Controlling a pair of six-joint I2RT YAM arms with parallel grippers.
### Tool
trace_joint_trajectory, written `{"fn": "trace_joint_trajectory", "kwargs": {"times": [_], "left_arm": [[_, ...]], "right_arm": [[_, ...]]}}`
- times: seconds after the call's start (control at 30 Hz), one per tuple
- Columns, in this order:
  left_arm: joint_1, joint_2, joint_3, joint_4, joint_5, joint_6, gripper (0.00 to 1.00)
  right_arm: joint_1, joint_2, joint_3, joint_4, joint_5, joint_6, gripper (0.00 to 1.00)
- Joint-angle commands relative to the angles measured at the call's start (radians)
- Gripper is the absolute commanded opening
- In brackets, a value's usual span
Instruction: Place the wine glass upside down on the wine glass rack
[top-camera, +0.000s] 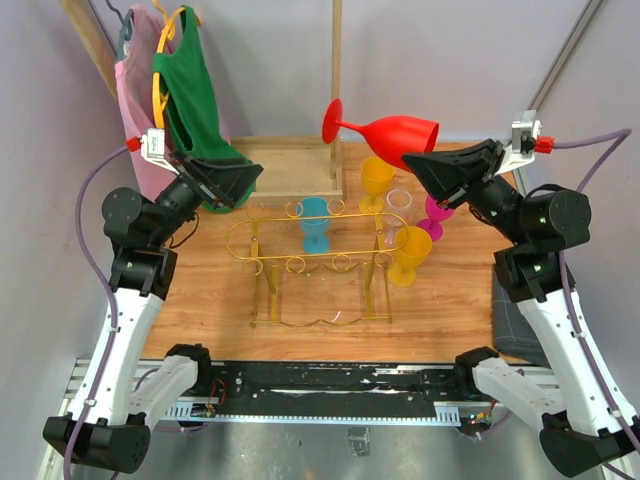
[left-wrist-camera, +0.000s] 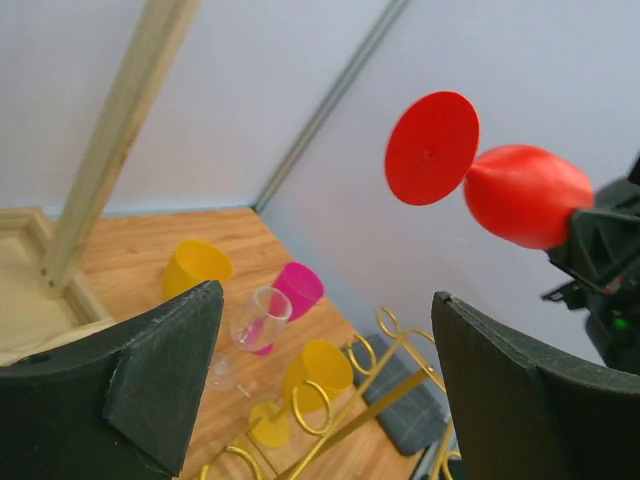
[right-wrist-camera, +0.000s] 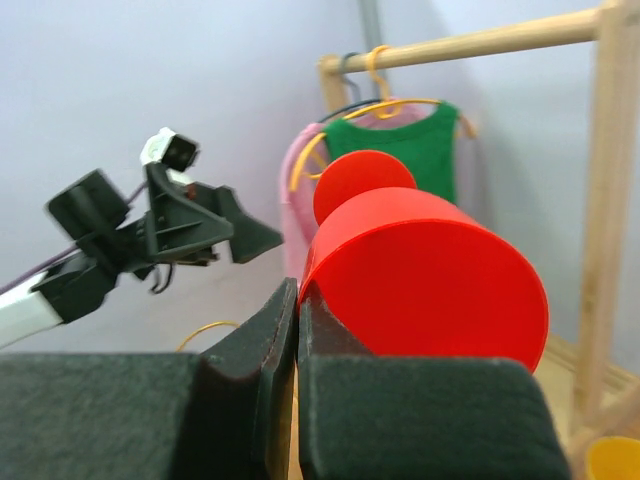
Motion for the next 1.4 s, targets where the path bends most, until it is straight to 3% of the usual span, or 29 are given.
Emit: {"fn": "trace_joint_trajectory", "kwargs": {"times": [0.0,0.2,0.47,0.77,1.0,1.37], "left_arm": [[-0.002,0.007,0.027,0.163,0.174,-0.08,0.89],[0.018,0.016,0.009,0.313,0.297,-0.167,0.85],[0.049,0.046,-0.057,0.611,0.381,-0.37,0.82],[0.08,0.186,-0.087,1.191,0.412,-0.785,0.82],[0.084,0.334,-0.028,1.609,0.37,-1.101,0.81],[0.084,0.34,0.054,1.622,0.322,-1.202,0.8]], "right_arm": [[0.012,0.048,0.069,0.202,-0.235,0.144,0.01],[0.011,0.114,0.113,0.355,-0.347,0.262,0.01],[-0.01,0.244,0.173,0.734,-0.447,0.582,0.01],[-0.066,0.435,0.238,1.204,-0.411,1.003,0.01],[-0.067,0.445,0.232,1.22,-0.407,1.002,0.01],[-0.012,0.504,0.277,1.22,-0.398,1.002,0.01]]}}
